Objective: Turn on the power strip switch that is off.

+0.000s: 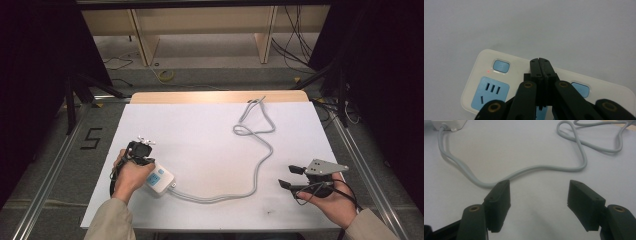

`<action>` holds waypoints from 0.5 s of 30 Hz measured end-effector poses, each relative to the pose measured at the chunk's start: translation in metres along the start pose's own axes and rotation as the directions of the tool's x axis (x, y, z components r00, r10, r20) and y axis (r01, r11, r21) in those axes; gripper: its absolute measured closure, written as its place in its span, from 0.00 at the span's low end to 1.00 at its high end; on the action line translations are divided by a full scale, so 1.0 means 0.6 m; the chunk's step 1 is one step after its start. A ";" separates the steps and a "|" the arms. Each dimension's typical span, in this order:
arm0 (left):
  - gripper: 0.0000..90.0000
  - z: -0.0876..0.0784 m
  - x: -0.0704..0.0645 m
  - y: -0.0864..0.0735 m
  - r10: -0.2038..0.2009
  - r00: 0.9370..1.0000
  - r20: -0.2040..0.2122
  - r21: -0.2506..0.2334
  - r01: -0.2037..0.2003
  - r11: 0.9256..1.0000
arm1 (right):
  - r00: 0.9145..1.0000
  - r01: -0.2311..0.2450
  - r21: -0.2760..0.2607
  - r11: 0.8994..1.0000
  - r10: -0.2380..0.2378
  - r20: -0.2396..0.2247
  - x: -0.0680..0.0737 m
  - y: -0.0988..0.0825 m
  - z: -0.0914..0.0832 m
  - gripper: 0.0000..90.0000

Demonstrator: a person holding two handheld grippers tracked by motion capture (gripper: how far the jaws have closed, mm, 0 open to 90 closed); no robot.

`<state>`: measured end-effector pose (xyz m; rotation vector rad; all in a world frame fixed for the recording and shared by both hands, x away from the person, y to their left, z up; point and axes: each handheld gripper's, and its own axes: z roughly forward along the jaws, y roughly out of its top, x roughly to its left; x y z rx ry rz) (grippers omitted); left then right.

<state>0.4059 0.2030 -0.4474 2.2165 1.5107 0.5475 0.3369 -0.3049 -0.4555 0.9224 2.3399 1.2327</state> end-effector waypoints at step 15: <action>1.00 0.001 0.000 0.004 -0.010 1.000 0.001 0.018 0.010 1.000 | 1.000 -0.002 0.000 1.000 0.002 -0.001 0.000 0.000 0.000 0.39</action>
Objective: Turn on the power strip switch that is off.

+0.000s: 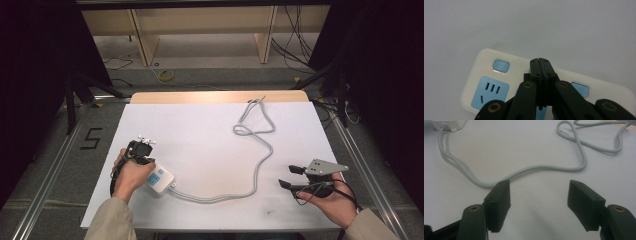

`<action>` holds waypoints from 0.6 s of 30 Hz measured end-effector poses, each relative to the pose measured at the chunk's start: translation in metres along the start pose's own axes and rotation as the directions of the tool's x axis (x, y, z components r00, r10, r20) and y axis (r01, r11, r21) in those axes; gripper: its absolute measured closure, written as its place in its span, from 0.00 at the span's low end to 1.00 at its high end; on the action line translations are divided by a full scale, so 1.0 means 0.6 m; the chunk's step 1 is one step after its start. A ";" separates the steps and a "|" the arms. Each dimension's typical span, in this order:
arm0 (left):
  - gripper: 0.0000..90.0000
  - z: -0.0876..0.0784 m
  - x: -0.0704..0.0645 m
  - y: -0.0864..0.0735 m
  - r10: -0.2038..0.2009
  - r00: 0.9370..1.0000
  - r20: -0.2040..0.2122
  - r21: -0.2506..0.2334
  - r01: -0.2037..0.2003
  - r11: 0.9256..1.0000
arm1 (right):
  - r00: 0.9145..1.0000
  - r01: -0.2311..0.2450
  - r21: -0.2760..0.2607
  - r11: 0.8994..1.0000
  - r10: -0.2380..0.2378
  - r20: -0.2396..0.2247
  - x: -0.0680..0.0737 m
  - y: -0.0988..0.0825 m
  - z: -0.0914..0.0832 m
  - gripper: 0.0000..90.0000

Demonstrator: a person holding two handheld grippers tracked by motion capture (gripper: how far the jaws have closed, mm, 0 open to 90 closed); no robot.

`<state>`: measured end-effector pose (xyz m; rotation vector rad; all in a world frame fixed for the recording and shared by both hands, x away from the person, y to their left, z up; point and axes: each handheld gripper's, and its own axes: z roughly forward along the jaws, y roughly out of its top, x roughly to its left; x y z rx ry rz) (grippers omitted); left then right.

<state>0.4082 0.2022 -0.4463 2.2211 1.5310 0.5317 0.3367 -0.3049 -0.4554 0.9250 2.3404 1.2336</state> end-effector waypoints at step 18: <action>1.00 0.000 -0.002 0.001 -0.001 1.000 -0.007 0.008 0.001 1.000 | 1.000 0.004 -0.005 1.000 -0.004 0.001 0.000 0.000 -0.001 0.39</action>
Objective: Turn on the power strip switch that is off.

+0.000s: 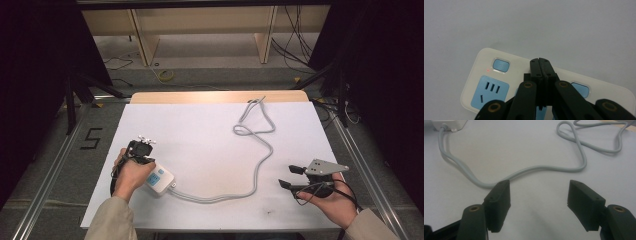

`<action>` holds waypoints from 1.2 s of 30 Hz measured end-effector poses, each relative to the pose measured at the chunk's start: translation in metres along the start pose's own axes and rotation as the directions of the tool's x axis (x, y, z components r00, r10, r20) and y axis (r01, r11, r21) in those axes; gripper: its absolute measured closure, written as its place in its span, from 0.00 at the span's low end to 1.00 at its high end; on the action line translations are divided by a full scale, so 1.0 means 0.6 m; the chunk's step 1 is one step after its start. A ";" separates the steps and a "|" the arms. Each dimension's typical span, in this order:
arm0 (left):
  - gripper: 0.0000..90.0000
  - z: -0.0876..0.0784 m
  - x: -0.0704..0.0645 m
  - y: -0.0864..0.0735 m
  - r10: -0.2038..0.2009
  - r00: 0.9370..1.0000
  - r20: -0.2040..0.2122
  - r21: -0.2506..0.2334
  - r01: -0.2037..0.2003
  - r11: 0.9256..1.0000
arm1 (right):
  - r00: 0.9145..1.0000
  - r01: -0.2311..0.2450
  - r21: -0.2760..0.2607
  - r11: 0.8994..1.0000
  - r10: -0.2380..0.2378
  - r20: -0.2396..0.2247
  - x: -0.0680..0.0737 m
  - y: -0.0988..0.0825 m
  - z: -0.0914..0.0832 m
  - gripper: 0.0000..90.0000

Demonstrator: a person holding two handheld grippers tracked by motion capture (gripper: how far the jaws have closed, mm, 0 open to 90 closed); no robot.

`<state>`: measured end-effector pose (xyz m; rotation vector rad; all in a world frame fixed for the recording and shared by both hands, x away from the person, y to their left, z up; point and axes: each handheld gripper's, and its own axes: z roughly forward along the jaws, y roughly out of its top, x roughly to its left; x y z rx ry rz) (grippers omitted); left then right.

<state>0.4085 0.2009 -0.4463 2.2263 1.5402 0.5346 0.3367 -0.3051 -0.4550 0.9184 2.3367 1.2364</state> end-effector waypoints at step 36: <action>1.00 0.002 -0.004 0.003 0.013 1.000 -0.014 0.017 -0.013 1.000 | 1.000 0.001 -0.001 1.000 -0.001 0.001 0.001 0.000 -0.001 0.39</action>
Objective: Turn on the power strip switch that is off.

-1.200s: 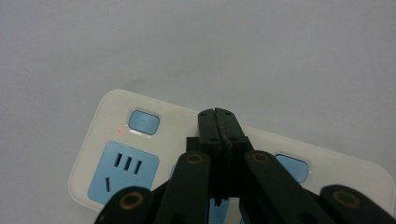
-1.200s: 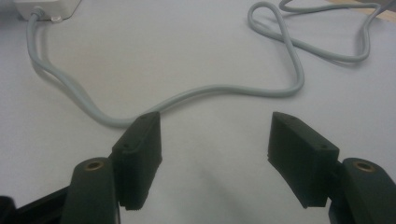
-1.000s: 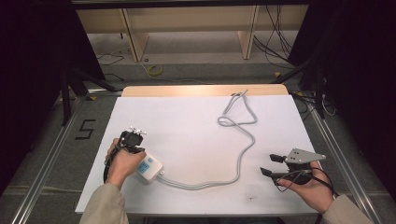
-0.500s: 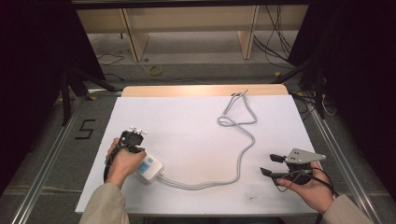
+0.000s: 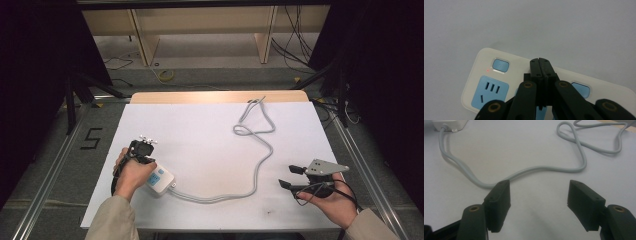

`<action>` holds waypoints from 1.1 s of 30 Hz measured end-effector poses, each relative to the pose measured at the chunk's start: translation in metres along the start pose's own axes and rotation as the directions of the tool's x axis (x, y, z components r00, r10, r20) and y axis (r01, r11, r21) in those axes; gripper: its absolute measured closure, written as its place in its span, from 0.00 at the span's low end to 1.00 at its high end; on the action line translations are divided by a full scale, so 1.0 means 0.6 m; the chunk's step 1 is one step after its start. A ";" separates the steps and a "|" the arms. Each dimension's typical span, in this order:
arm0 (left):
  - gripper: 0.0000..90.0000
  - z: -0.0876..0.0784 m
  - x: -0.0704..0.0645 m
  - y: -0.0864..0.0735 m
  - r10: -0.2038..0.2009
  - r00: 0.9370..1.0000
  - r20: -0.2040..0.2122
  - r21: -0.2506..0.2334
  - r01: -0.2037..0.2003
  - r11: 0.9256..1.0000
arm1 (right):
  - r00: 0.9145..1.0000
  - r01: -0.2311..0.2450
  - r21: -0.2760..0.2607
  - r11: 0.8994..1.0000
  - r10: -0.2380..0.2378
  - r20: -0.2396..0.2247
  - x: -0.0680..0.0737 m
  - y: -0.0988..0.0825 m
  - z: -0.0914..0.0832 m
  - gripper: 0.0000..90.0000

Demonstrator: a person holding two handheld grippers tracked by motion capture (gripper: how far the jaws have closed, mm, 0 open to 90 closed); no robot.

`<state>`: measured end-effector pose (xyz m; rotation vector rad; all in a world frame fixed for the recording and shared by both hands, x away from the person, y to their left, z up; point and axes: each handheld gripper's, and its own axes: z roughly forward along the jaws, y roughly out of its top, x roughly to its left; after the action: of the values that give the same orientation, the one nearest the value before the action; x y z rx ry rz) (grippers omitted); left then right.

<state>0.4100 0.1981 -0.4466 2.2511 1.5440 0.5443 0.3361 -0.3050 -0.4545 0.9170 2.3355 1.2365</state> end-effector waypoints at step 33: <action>1.00 -0.001 0.000 -0.002 0.024 1.000 -0.001 -0.013 -0.024 1.000 | 1.000 -0.003 0.000 1.000 0.003 0.000 -0.002 -0.001 -0.001 0.39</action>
<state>0.4089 0.1986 -0.4470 2.2624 1.5112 0.5608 0.3367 -0.3064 -0.4545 0.9205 2.3350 1.2371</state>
